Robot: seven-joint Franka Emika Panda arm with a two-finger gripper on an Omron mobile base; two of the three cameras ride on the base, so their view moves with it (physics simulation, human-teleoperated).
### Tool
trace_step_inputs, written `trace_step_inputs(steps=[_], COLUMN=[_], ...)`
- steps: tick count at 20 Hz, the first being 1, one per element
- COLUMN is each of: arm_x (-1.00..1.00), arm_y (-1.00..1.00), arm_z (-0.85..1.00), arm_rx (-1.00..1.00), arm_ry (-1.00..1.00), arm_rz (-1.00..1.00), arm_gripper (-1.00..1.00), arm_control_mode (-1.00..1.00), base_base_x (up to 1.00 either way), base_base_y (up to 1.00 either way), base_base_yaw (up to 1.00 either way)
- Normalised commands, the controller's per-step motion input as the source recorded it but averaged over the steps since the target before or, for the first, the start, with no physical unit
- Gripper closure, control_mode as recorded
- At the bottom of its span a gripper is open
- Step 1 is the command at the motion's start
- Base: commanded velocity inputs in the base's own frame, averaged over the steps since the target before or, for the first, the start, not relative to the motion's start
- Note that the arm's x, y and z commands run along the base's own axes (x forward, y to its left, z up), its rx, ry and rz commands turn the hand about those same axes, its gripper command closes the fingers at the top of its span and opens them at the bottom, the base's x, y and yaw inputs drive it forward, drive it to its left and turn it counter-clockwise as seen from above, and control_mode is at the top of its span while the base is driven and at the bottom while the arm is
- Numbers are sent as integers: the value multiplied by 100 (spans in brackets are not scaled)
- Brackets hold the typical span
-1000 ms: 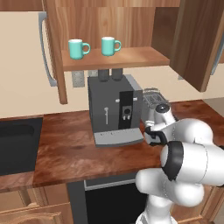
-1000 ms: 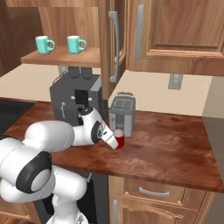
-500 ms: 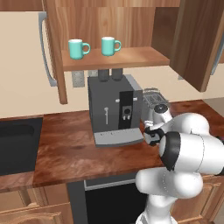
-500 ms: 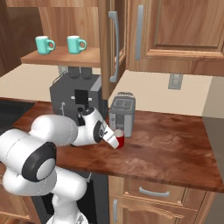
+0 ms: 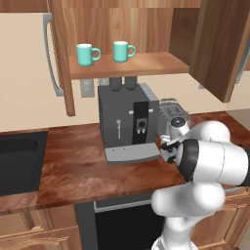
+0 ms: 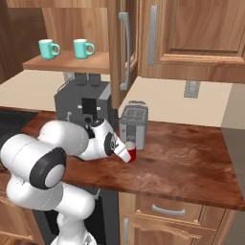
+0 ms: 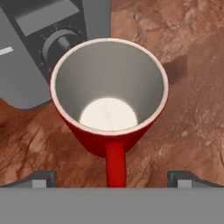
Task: Pick the mug on the counter and place it in the cabinet with the handle facing the right, like the mugs already inside.
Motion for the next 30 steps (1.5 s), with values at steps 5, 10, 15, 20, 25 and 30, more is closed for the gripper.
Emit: trace_step_inputs(steps=[5,10,15,20,25,30], arm_x=[4,0,1,2,0,0], arm_y=[-3,-4,-1,0,0,0], arm_z=[-11,-9,-12,-13,-13,-11], arm_rx=[0,-1,-2,-2,-2,-2], arm_ry=[0,-1,-2,-2,-2,-3], arm_rz=[0,0,0,0,0,0], arm_gripper=[-100,-100,100,100,100,100], arm_control_mode=[-100,-100,-100,-100,-100,-100], base_base_x=[0,0,0,0,0,0], base_base_y=[0,0,0,0,0,0], base_base_yaw=[0,0,0,0,0,0])
